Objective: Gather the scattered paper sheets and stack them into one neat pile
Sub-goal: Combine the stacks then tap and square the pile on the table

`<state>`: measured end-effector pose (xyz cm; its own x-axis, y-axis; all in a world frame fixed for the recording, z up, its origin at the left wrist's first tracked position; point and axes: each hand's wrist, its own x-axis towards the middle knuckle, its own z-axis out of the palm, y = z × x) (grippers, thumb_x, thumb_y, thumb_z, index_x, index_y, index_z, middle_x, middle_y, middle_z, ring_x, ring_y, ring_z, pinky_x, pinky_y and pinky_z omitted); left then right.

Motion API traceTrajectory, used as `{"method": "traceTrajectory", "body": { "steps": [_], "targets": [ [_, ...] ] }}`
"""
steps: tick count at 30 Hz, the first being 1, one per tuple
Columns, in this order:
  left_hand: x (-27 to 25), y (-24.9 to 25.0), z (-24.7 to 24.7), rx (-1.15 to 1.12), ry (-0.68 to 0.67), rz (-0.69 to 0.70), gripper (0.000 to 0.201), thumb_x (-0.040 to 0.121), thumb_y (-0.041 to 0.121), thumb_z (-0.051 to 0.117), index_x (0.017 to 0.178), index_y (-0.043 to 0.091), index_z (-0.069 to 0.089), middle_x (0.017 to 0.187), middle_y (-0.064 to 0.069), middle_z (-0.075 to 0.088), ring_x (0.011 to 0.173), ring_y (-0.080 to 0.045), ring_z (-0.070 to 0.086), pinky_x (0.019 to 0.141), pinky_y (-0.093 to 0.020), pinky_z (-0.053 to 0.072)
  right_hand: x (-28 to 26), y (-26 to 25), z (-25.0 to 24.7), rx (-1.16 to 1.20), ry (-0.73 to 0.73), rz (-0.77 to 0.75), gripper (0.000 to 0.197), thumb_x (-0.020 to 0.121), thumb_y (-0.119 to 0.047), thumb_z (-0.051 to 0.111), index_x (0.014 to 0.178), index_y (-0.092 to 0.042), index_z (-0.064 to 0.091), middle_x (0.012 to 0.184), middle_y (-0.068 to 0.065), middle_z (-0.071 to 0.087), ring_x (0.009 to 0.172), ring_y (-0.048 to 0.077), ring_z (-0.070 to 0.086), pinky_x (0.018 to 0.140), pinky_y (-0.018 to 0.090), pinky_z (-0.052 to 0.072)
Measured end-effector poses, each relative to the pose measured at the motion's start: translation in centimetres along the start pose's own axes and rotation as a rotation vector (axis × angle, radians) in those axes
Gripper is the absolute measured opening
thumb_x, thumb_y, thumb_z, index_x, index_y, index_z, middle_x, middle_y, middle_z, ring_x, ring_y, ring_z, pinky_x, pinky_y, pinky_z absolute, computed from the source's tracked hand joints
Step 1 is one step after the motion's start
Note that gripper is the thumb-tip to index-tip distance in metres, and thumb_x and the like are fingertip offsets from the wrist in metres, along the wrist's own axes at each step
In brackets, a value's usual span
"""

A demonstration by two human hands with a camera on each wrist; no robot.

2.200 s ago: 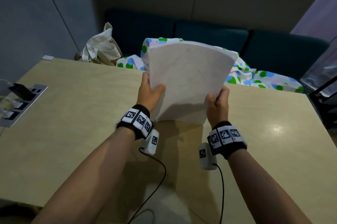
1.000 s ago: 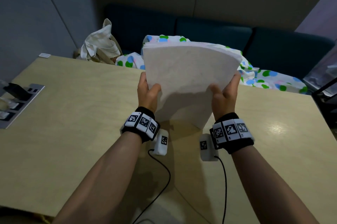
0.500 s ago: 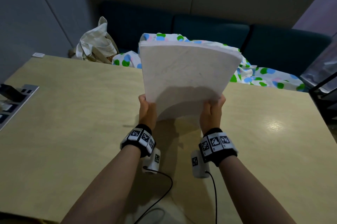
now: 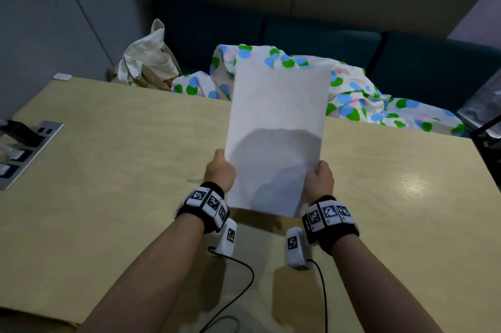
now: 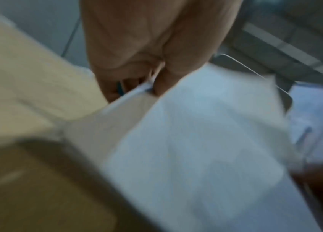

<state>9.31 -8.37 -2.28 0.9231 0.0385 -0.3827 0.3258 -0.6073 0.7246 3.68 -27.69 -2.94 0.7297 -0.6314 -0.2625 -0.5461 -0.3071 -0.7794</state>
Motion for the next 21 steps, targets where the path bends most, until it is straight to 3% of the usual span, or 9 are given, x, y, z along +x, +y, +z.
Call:
{"method": "traceTrajectory", "body": {
  "steps": [2, 4, 7, 9, 13, 15, 17, 19, 21],
  "targets": [
    [-0.1, -1.2, -0.1, 0.083, -0.094, -0.07, 0.031, 0.091, 0.004, 0.034, 0.117, 0.002, 0.051, 0.117, -0.02, 0.058, 0.092, -0.031, 0.053, 0.076, -0.033, 0.041, 0.5, 1.3, 0.6, -0.088, -0.099, 0.092, 0.028, 0.093, -0.001, 0.038, 0.113, 0.007, 0.056, 0.117, 0.026, 0.06, 0.088, 0.031, 0.052, 0.071, 0.031, 0.036],
    [-0.4, -2.5, 0.1, 0.14, -0.169, -0.113, 0.033, 0.091, 0.005, 0.036, 0.118, 0.001, 0.056, 0.118, -0.018, 0.061, 0.091, -0.031, 0.054, 0.077, -0.032, 0.042, 0.3, 2.6, 1.2, -0.151, -0.176, 0.172, 0.032, 0.092, 0.001, 0.037, 0.116, 0.008, 0.058, 0.105, 0.023, 0.062, 0.083, 0.029, 0.05, 0.071, 0.031, 0.038],
    [-0.9, -3.6, 0.3, 0.143, -0.201, -0.169, 0.035, 0.091, 0.005, 0.037, 0.12, 0.004, 0.057, 0.117, -0.017, 0.062, 0.089, -0.03, 0.053, 0.077, -0.032, 0.044, -0.3, 3.6, 1.8, -0.224, -0.225, 0.236, 0.034, 0.093, -0.001, 0.036, 0.119, 0.008, 0.056, 0.095, 0.016, 0.052, 0.083, 0.028, 0.048, 0.071, 0.031, 0.038],
    [-1.0, -3.9, 0.2, 0.154, -0.189, -0.2, 0.033, 0.09, 0.007, 0.038, 0.118, 0.002, 0.057, 0.111, -0.015, 0.062, 0.088, -0.03, 0.054, 0.075, -0.033, 0.044, -0.5, 3.5, 1.9, -0.249, -0.229, 0.243, 0.034, 0.094, -0.002, 0.036, 0.12, 0.006, 0.056, 0.101, 0.018, 0.058, 0.086, 0.03, 0.051, 0.072, 0.031, 0.039],
    [-1.2, -3.8, 0.3, 0.196, -0.168, -0.216, 0.027, 0.09, 0.009, 0.042, 0.108, 0.001, 0.06, 0.095, -0.011, 0.059, 0.081, -0.029, 0.054, 0.068, -0.031, 0.042, -0.9, 3.1, 1.8, -0.275, -0.23, 0.247, 0.035, 0.093, -0.003, 0.037, 0.122, 0.006, 0.054, 0.122, 0.025, 0.06, 0.109, 0.039, 0.058, 0.076, 0.034, 0.043],
    [-1.2, -3.7, 0.4, 0.235, -0.122, -0.208, 0.016, 0.088, 0.008, 0.044, 0.091, 0.003, 0.059, 0.08, -0.008, 0.057, 0.07, -0.026, 0.052, 0.059, -0.029, 0.041, -1.0, 3.0, 1.7, -0.284, -0.238, 0.252, 0.035, 0.093, -0.003, 0.038, 0.124, 0.006, 0.053, 0.125, 0.024, 0.058, 0.112, 0.038, 0.057, 0.076, 0.033, 0.042],
    [-1.4, -3.6, 0.3, 0.248, -0.078, -0.205, 0.012, 0.086, 0.006, 0.047, 0.075, 0.006, 0.054, 0.071, -0.006, 0.055, 0.064, -0.024, 0.051, 0.059, -0.03, 0.045, -1.2, 2.9, 1.5, -0.292, -0.254, 0.253, 0.037, 0.094, -0.004, 0.038, 0.127, 0.005, 0.049, 0.127, 0.023, 0.057, 0.113, 0.037, 0.056, 0.074, 0.031, 0.039],
    [-1.4, -3.8, 0.3, 0.231, -0.036, -0.194, 0.012, 0.083, 0.004, 0.051, 0.081, 0.004, 0.063, 0.08, -0.011, 0.065, 0.074, -0.029, 0.06, 0.063, -0.031, 0.047, -1.6, 2.7, 1.3, -0.299, -0.253, 0.243, 0.039, 0.093, -0.004, 0.039, 0.131, 0.003, 0.044, 0.128, 0.022, 0.054, 0.114, 0.036, 0.055, 0.075, 0.031, 0.04],
    [-1.6, -4.1, 0.2, 0.19, 0.017, -0.187, 0.014, 0.083, 0.006, 0.055, 0.088, 0.006, 0.068, 0.088, -0.011, 0.068, 0.077, -0.031, 0.06, 0.064, -0.027, 0.043, -1.9, 2.7, 1.2, -0.332, -0.216, 0.18, 0.04, 0.093, -0.006, 0.04, 0.132, 0.002, 0.041, 0.132, 0.022, 0.049, 0.119, 0.037, 0.049, 0.084, 0.035, 0.042]
  ]
}}
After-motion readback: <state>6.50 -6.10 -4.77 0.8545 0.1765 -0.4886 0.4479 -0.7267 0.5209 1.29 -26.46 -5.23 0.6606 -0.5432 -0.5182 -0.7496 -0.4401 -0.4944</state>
